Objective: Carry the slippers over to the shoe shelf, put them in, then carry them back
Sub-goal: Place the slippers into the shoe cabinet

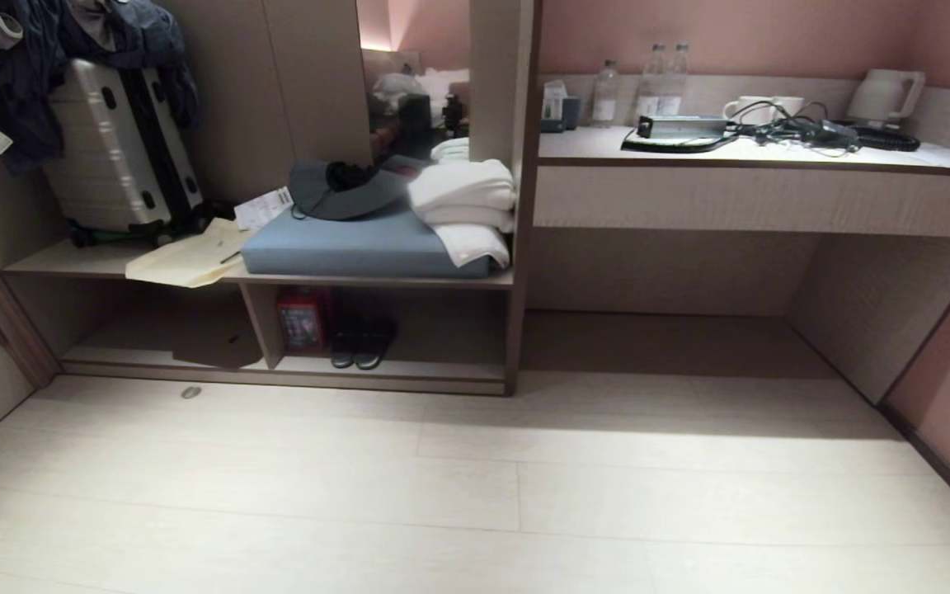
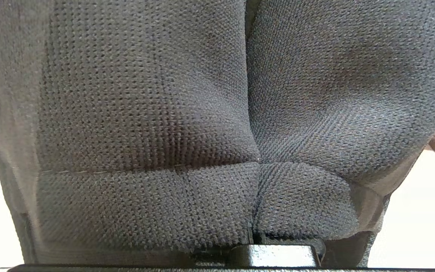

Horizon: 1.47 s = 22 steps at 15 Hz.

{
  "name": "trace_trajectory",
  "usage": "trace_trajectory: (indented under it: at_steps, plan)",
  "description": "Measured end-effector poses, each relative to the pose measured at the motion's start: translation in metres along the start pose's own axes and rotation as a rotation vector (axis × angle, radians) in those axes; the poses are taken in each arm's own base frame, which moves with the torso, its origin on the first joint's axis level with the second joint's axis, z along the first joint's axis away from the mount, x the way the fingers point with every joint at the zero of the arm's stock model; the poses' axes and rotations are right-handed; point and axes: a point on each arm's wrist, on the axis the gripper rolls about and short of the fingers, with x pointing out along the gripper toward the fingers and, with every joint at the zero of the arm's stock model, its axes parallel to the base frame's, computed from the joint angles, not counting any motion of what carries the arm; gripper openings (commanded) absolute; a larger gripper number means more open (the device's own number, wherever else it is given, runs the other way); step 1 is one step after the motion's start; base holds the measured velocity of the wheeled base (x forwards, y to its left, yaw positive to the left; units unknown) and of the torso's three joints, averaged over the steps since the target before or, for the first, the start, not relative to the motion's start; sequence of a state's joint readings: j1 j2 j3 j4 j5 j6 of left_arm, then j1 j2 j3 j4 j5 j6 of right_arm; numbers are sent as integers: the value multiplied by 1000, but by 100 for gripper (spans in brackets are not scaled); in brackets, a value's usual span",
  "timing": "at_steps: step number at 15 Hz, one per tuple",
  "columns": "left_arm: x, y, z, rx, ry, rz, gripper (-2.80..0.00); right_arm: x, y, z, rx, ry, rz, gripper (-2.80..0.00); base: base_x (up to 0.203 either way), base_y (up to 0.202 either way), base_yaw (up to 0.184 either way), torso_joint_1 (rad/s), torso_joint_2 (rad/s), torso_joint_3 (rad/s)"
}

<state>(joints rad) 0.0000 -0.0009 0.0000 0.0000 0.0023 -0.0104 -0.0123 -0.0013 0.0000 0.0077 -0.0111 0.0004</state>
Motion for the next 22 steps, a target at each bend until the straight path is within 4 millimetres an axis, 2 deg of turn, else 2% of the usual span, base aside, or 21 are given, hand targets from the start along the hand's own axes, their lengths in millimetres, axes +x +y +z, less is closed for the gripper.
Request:
trace_trajectory:
  at_steps: [22]
  plan:
    - [0,0,0,0,-1,0,-280,0,0,0,3,0,-1,-280,0,195,-2,3,1,2]
